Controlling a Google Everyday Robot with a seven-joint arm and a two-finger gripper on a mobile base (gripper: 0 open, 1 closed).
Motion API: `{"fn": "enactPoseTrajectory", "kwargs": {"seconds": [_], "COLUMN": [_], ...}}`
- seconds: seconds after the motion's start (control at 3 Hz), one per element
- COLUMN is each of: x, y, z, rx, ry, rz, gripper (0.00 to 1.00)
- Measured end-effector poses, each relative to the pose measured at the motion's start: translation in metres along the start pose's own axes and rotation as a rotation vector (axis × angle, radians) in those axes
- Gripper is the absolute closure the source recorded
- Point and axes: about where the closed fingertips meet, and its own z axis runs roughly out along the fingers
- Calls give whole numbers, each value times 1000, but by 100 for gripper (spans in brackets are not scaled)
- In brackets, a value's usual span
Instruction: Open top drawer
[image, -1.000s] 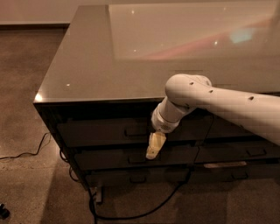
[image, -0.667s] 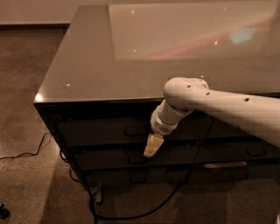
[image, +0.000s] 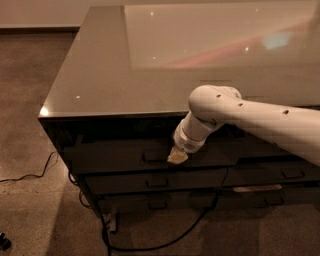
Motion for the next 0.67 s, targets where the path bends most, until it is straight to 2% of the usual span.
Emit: {"fn": "enactPoseTrajectory", "kwargs": {"seconds": [0.33, 0.67], "x": [0, 2], "y": [10, 11], "z": [-9, -10], "rx": [-14, -14], "ry": [5, 5], "rz": [-13, -13], "gripper": [88, 100]}}
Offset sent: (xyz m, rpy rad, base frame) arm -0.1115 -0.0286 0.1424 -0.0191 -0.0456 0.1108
